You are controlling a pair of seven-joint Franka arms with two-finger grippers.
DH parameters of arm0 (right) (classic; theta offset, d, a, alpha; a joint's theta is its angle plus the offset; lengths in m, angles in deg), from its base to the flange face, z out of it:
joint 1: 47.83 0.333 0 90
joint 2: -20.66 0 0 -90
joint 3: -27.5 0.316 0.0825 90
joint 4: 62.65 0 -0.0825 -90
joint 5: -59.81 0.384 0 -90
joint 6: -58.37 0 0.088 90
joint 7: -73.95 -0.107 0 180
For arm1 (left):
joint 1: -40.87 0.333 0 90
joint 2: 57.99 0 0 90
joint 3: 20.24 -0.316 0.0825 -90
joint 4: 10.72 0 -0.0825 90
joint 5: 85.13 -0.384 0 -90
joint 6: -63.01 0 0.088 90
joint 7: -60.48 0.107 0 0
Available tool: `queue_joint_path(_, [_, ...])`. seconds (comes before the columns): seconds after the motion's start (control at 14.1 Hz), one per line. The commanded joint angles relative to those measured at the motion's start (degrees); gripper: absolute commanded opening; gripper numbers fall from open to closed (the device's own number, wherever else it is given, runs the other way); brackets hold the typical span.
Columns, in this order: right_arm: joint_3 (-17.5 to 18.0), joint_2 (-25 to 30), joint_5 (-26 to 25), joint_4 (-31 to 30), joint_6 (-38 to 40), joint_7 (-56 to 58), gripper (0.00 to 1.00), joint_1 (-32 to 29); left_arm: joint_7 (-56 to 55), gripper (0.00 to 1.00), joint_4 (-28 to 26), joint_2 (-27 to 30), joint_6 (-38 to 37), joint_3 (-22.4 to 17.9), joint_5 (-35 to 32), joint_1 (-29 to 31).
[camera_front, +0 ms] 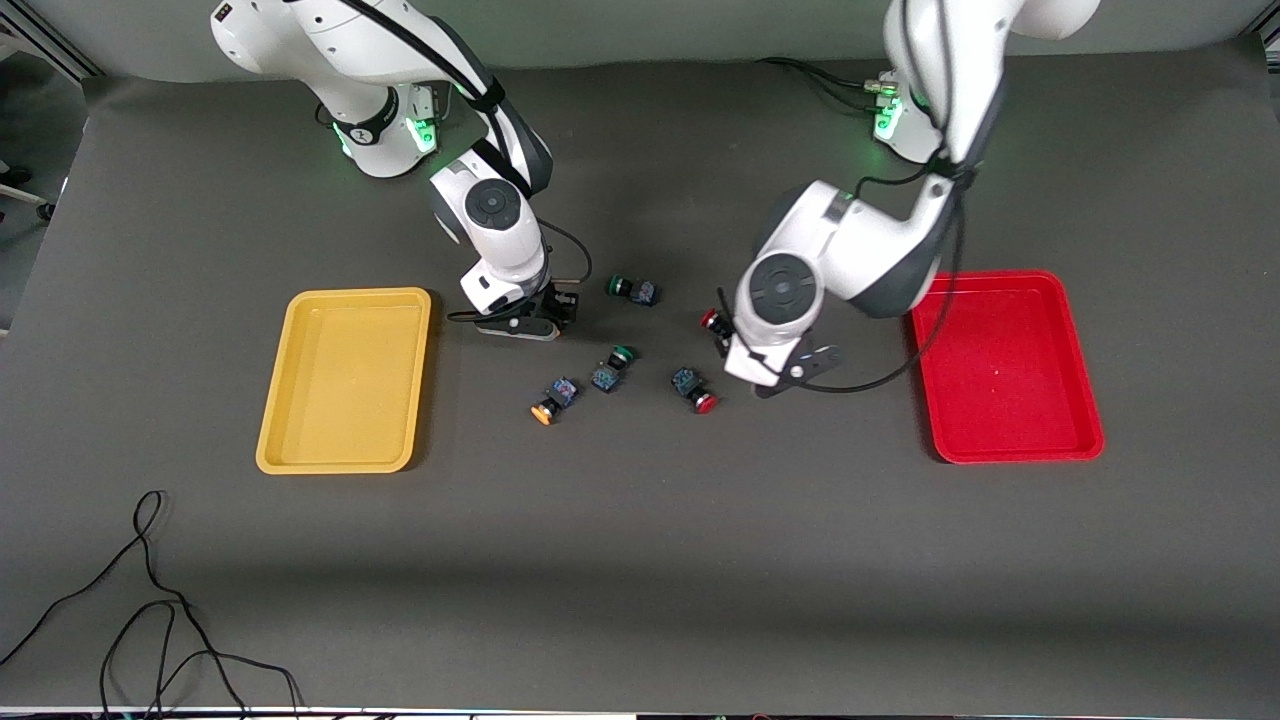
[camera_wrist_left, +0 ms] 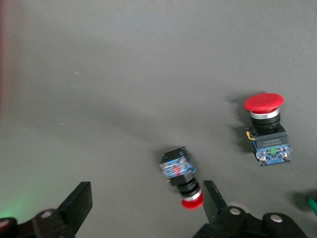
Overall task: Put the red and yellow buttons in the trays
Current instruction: 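Grasp a yellow button with the right gripper while the left gripper grasps a red button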
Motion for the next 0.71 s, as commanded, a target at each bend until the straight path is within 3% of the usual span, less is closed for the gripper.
queue_joint_path(0.0, [-0.10, -1.54, 0.33, 0.83, -1.96, -0.48, 0.35, 0.84, -2.68, 0.99, -1.76, -1.65, 5.00, -0.89, 1.04, -2.61])
queue_joint_path(0.21, [-0.28, 1.51, 0.33, 1.01, -0.39, 0.40, 0.27, 0.66, -3.47, 0.99, -4.75, -2.09, 8.98, -0.89, 1.13, -3.57])
queue_joint_path(0.35, [-0.54, 6.96, 0.33, 4.15, 10.80, 1.27, 0.27, 0.14, -4.70, 0.99, -5.63, -2.09, 9.41, -0.89, 1.13, -4.46])
queue_joint_path(0.49, [-2.90, 11.36, 0.42, 9.94, 24.34, 4.69, 0.27, 0.13, -6.11, 0.98, -8.35, -1.65, 12.83, -0.89, 1.22, -5.34])
queue_joint_path(0.64, [-6.06, 13.48, 0.60, 15.31, 32.54, 9.86, 0.27, 0.13, -6.11, 0.95, -10.12, -1.30, 14.24, -0.89, 1.22, -5.34])
